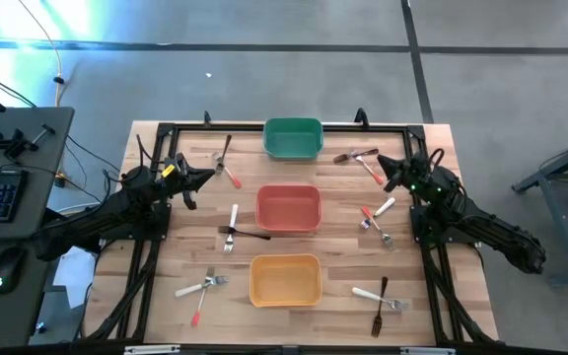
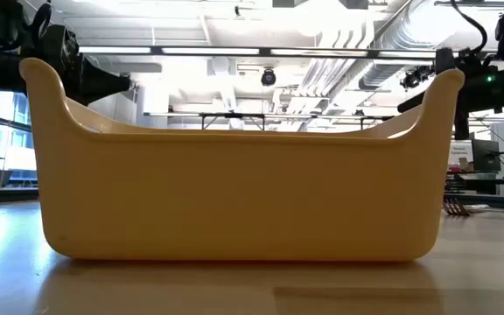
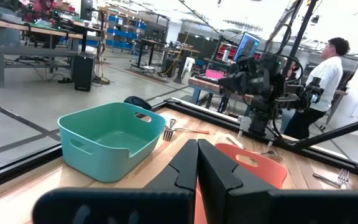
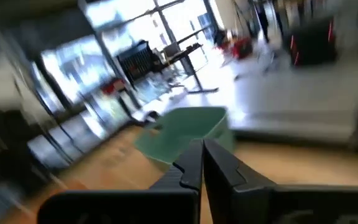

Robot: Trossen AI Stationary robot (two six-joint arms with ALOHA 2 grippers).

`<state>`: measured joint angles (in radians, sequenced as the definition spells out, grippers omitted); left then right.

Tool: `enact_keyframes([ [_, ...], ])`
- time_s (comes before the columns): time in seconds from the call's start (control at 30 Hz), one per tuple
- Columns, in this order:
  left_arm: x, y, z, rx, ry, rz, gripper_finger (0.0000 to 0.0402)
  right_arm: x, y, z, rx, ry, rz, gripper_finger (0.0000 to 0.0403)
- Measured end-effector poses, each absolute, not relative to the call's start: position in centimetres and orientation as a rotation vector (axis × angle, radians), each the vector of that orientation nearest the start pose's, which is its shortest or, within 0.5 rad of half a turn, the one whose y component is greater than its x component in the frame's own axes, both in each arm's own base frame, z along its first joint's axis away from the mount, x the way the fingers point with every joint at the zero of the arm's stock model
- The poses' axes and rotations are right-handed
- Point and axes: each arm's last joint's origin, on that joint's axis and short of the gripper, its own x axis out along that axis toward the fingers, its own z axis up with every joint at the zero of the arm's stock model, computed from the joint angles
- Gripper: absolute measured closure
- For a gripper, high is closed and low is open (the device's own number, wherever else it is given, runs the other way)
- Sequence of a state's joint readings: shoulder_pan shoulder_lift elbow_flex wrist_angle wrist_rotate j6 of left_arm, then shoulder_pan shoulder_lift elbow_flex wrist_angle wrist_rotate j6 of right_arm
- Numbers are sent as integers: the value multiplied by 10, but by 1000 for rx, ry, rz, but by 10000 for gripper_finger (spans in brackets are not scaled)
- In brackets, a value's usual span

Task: Sort silverware by color (type)
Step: Put the orange fork into the orange bin

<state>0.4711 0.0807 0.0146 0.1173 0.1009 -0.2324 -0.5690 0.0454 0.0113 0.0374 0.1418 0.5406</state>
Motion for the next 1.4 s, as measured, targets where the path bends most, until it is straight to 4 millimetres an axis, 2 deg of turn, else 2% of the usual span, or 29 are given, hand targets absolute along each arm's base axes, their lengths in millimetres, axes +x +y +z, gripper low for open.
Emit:
enact_keyframes([
  [0.07, 92, 44, 173, -215, -92, 363, 401, 81, -58, 170, 601, -262, -708, 402],
  [0.2, 92, 44, 173, -215, -92, 363, 401, 81, -58, 177, 610, -351, -687, 402],
  [0.3, 92, 44, 173, -215, -93, 363, 401, 82, -54, 188, 632, -436, -556, 402],
  [0.47, 92, 44, 173, -215, -92, 363, 401, 81, -38, 211, 562, -589, -244, 402],
  [0.6, 92, 44, 173, -215, -92, 363, 401, 87, -26, 215, 533, -583, -131, 402],
  [0.87, 92, 44, 173, -215, -92, 363, 401, 107, -13, 203, 558, -443, -254, 402],
  [1.03, 92, 44, 173, -215, -92, 363, 401, 117, -4, 199, 579, -387, -205, 402],
  [1.17, 92, 44, 173, -215, -92, 363, 401, 125, 5, 194, 602, -321, -235, 402],
  [1.4, 92, 44, 173, -215, -92, 363, 401, 146, 21, 202, 633, -232, -350, 402],
])
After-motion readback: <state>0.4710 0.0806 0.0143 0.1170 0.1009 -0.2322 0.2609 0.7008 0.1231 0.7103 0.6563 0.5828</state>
